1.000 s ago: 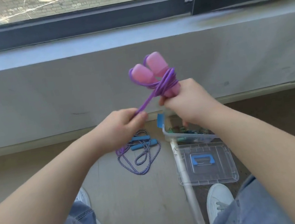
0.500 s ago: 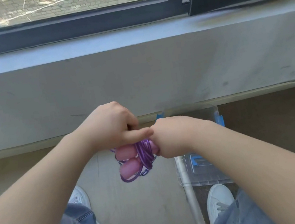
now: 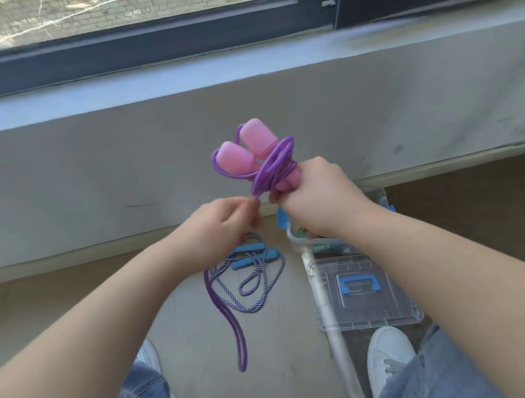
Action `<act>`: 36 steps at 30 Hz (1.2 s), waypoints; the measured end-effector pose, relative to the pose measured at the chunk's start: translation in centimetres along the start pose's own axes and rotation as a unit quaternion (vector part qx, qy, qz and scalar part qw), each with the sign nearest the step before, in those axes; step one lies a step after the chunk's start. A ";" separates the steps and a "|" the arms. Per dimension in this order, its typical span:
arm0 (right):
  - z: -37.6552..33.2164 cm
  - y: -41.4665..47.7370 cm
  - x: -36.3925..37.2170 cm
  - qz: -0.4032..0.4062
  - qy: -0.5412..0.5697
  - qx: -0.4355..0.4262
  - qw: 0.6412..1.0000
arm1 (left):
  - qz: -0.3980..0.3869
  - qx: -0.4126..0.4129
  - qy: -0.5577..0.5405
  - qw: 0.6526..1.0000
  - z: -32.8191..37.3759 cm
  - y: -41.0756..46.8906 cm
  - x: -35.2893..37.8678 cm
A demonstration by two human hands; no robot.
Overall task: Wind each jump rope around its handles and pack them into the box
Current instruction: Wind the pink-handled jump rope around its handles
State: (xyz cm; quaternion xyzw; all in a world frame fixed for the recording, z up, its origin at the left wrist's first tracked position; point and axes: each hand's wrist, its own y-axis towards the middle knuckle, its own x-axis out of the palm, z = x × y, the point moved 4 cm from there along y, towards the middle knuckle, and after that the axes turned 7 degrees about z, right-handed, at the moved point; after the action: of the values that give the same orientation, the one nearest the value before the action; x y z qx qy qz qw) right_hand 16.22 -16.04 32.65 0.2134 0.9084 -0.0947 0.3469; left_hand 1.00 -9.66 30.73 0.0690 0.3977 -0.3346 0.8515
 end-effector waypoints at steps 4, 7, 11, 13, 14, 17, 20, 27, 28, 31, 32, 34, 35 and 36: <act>1.5 0.6 0.6 0.005 -0.134 0.028 0.991 | 0.020 0.139 0.229 0.963 1.2 -0.7 1.1; 1.9 0.2 1.3 -0.024 -0.232 0.036 0.972 | 0.068 0.230 0.351 0.905 1.9 -1.4 0.2; 2.7 -0.1 1.4 -0.116 -0.361 0.012 0.925 | 0.112 0.316 0.379 0.862 2.9 -2.1 -1.3; 2.3 -0.8 2.4 -0.183 -0.391 -0.053 0.900 | 0.136 0.346 0.362 0.855 3.2 -2.2 -2.1; 1.8 -1.4 3.1 -0.208 -0.404 -0.095 0.886 | 0.152 0.351 0.348 0.855 3.1 -2.0 -2.6; -0.2 -3.2 4.8 -0.247 -0.397 -0.222 0.856 | 0.179 0.346 0.317 0.865 2.2 -1.1 -3.7; -1.3 -3.4 4.7 -0.236 -0.371 -0.268 0.857 | 0.151 0.244 0.306 0.908 0.2 0.0 -4.6; -2.1 -2.7 3.0 -0.160 -0.259 -0.301 0.904 | 0.040 -0.039 0.047 0.997 -2.5 1.4 -2.7; -2.2 -2.7 2.8 -0.140 -0.241 -0.294 0.914 | 0.031 -0.080 0.013 0.996 -2.8 1.4 -2.1; -2.3 -2.1 1.9 -0.079 -0.204 -0.241 0.946 | 0.025 -0.095 -0.006 0.995 -3.3 0.8 -0.7; -2.0 -1.7 1.6 -0.066 -0.188 -0.201 0.959 | 0.024 -0.083 -0.009 0.996 -2.9 0.4 -0.5; -1.2 -0.9 1.1 -0.034 -0.149 -0.120 0.981 | 0.024 -0.048 -0.016 0.998 -1.7 -0.1 -0.3; -0.6 -0.5 1.0 -0.019 -0.149 -0.097 0.984 | 0.022 -0.034 -0.009 0.999 -0.9 -0.2 -0.2; -0.1 -0.2 1.0 -0.009 -0.162 -0.082 0.983 | 0.021 -0.026 -0.001 0.999 -0.2 -0.4 -0.1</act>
State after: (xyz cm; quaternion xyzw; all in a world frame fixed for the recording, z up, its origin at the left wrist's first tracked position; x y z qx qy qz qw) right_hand 15.41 -15.87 32.05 0.1582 0.8466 -0.0565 0.5051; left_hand 0.60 -9.79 30.75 0.0545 0.4039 -0.3063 0.8603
